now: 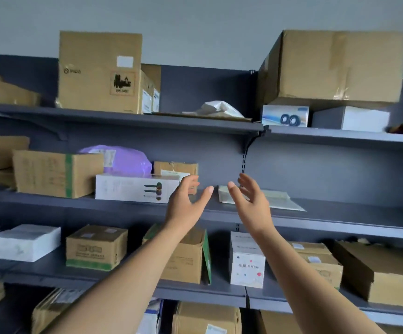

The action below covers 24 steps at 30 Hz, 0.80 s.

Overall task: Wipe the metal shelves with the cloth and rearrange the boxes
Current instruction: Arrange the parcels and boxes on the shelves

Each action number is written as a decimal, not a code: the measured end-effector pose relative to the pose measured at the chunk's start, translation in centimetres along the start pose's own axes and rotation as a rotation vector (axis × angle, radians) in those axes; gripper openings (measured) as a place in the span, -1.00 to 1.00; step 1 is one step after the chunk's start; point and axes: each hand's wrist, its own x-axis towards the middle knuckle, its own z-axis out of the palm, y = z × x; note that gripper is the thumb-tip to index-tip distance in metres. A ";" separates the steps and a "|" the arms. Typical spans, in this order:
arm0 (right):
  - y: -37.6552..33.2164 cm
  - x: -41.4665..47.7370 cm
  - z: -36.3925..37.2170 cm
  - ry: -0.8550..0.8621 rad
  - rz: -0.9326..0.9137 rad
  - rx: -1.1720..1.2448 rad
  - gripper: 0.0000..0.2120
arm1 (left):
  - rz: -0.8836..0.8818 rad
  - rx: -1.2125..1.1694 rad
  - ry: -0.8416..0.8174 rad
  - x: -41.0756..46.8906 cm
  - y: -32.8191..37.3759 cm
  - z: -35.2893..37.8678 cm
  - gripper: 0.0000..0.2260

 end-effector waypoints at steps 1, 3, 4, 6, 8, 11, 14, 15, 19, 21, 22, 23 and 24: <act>0.2 0.2 1.0 -0.012 0.002 0.004 -0.51 | 0.002 0.012 0.010 0.5 -0.8 -0.8 -0.59; 1.0 0.9 4.0 -0.033 0.010 0.021 -0.51 | 0.003 0.021 0.033 1.7 -3.3 -3.2 -0.66; 1.5 1.0 5.5 -0.043 0.014 0.027 -0.50 | 0.000 0.024 0.040 2.3 -4.8 -4.6 -0.71; 2.6 1.3 8.8 -0.070 0.019 0.027 -0.48 | -0.010 0.038 0.059 3.8 -7.9 -7.4 -0.72; 3.5 2.1 12.3 -0.066 0.050 0.038 -0.46 | -0.016 0.091 0.090 6.2 -11.0 -10.2 -0.68; 3.9 4.4 17.1 -0.071 0.078 0.010 -0.45 | 0.009 0.180 0.173 10.0 -14.4 -14.4 -0.62; 4.2 6.8 21.4 -0.064 0.055 -0.088 -0.40 | 0.072 0.250 0.273 13.3 -18.5 -18.3 -0.63; 4.5 7.5 22.6 -0.040 0.044 -0.122 -0.38 | 0.070 0.250 0.290 14.2 -20.0 -19.3 -0.63; 5.6 9.0 25.2 0.041 0.076 -0.204 -0.36 | -0.111 0.134 0.172 16.4 -23.9 -21.2 -0.50; 6.5 9.4 25.6 0.066 0.118 -0.217 -0.36 | -0.190 0.077 0.075 17.1 -24.9 -21.1 -0.39; 6.9 9.6 25.7 0.080 0.144 -0.216 -0.36 | -0.221 0.078 0.044 17.6 -25.3 -20.9 -0.35; 7.4 9.9 25.9 0.098 0.174 -0.213 -0.35 | -0.234 0.073 0.012 18.3 -25.5 -20.7 -0.36; 7.8 10.2 26.0 0.116 0.205 -0.207 -0.33 | -0.250 0.067 -0.017 18.8 -25.4 -20.5 -0.40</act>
